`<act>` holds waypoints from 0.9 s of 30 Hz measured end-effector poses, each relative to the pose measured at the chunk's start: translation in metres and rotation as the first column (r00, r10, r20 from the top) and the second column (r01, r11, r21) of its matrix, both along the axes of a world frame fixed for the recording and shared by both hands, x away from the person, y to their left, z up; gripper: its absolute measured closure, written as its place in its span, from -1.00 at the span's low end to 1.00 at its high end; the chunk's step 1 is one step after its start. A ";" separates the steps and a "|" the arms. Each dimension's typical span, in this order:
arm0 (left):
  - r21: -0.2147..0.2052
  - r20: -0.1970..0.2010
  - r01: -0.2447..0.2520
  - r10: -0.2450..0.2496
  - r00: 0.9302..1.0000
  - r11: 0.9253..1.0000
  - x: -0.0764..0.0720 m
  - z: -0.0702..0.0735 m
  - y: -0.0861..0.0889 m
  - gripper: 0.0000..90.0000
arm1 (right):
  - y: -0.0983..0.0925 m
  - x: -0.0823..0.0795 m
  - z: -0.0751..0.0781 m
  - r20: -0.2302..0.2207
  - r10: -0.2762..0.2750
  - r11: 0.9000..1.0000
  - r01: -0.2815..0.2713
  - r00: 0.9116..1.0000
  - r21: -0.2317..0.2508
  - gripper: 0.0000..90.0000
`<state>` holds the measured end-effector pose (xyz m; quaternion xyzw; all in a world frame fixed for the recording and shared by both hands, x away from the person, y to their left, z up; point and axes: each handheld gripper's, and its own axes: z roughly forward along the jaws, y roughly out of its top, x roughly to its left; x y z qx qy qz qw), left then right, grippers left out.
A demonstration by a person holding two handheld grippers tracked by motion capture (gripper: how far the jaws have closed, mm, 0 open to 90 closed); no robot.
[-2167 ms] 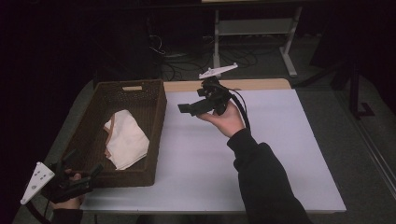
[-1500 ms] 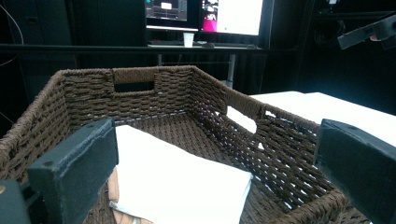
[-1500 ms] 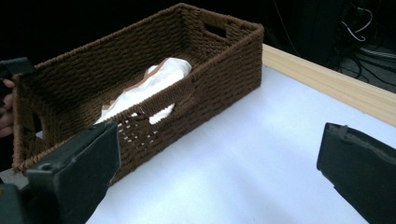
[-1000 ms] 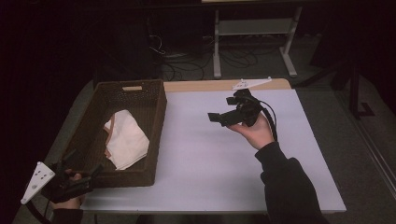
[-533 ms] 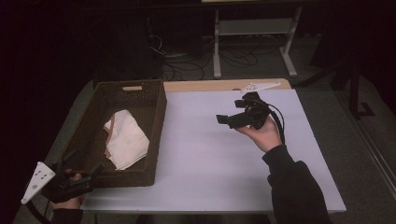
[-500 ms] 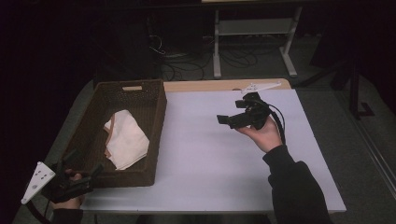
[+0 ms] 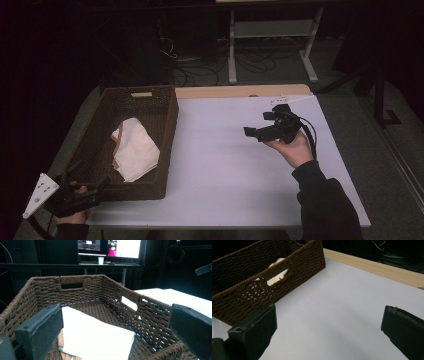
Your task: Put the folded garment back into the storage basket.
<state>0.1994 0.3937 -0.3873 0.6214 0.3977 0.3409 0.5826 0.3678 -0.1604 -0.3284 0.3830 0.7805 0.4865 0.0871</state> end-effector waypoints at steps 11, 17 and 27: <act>0.000 0.001 -0.001 0.001 1.000 1.000 0.000 0.000 0.000 -1.00 | -0.017 -0.011 -0.004 0.011 -0.010 1.000 0.010 1.000 -0.005 -1.00; 0.000 0.001 -0.002 0.002 1.000 1.000 0.000 0.000 0.000 -1.00 | -0.031 -0.022 -0.012 0.019 -0.019 1.000 0.019 1.000 -0.006 -1.00; 0.002 0.000 -0.002 0.002 1.000 1.000 0.000 0.000 0.000 -1.00 | -0.047 -0.033 -0.021 0.027 -0.040 0.999 0.040 0.999 0.004 -1.00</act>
